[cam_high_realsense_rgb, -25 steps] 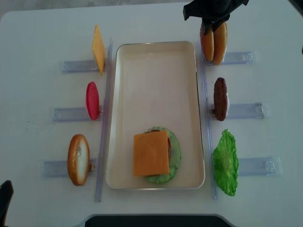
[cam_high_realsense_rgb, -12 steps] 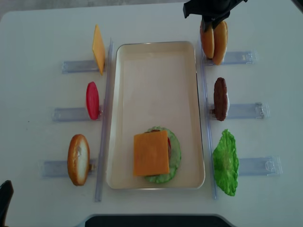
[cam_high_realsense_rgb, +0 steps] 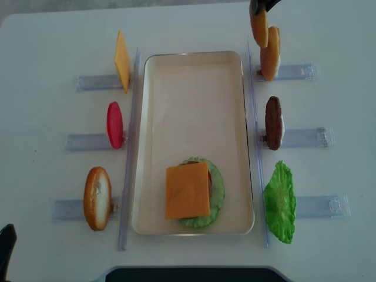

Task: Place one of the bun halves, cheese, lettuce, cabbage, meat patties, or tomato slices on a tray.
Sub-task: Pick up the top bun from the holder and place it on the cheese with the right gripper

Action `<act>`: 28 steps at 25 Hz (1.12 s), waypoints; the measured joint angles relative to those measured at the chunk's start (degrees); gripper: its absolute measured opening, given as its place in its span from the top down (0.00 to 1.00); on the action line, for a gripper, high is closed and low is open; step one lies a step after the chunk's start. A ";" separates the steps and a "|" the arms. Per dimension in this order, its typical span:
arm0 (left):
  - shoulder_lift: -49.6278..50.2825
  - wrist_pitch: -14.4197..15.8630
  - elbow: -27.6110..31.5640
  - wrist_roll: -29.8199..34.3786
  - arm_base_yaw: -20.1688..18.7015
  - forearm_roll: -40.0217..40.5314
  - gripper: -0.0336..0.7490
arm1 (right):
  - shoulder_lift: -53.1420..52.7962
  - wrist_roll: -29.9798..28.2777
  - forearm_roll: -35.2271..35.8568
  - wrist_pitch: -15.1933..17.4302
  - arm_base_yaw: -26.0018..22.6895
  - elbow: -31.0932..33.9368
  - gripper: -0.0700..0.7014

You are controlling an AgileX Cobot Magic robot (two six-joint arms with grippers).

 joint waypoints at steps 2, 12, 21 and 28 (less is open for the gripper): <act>0.00 0.00 0.00 0.00 0.00 0.00 0.38 | -1.11 -0.20 0.00 0.00 -0.05 -0.07 0.72; 0.00 0.00 0.00 -0.07 0.00 0.00 0.38 | -4.12 -0.58 1.82 0.02 -0.05 -0.17 0.73; 0.00 0.00 0.00 -0.09 0.00 0.00 0.38 | -12.47 -1.27 4.13 0.07 -0.05 8.23 0.73; 0.00 0.00 0.00 -0.20 0.00 0.00 0.38 | -21.48 -2.54 3.91 0.07 -0.05 22.31 0.73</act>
